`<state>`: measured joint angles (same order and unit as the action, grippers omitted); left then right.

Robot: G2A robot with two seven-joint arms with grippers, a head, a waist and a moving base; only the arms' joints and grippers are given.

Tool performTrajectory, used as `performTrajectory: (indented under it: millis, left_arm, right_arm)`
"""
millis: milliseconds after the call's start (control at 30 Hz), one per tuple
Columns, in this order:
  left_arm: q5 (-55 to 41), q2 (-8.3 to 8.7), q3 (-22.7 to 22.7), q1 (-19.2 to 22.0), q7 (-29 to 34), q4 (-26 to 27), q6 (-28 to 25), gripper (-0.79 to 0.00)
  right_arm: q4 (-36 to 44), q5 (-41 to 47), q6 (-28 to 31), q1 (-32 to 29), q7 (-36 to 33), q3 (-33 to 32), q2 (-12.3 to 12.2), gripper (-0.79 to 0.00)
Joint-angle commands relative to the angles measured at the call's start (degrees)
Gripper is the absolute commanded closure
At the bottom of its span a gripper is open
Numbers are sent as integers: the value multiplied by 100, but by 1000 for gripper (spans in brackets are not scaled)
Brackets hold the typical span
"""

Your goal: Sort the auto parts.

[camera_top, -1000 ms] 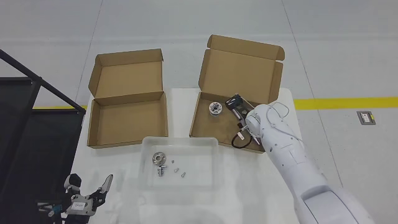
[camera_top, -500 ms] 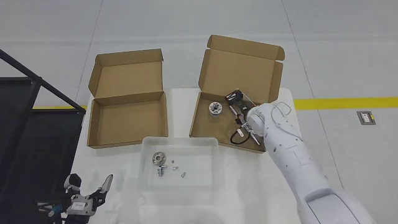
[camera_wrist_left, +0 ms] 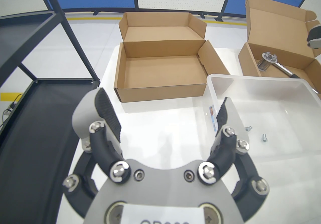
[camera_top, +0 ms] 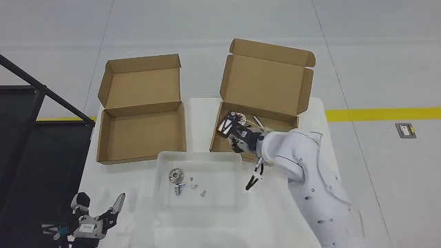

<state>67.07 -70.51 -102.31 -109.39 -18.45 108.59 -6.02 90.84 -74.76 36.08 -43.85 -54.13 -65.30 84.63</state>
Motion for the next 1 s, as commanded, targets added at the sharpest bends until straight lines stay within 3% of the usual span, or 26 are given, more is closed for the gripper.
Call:
performTrajectory:
  millis: [0, 200, 400, 633, 767, 967]
  left_arm:
    - [0, 0, 0, 0, 0, 0, 0, -785]
    - [0, 0, 0, 0, 0, 0, 0, -785]
    - [0, 0, 0, 0, 0, 0, 0, -785]
    - [0, 0, 0, 0, 0, 0, 0, -785]
    - [0, 0, 0, 0, 0, 0, 0, -785]
    - [0, 0, 0, 0, 0, 0, 0, -785]
  right_arm:
    - [174, 237, 251, -12, -268, 178, 2, -246]
    - [-242, 657, 446, 372, -918, 1078, 114, -277]
    - [-1339, 1074, 393, 995, -873, 2068, 379, -256]
    - [-2793, 1532, 381, 1562, -460, 3065, 817, -277]
    - [-3654, 1676, 284, 1841, -25, 3378, 1072, -391]
    - [-4527, 1677, 156, 2151, 682, 3500, 1297, -354]
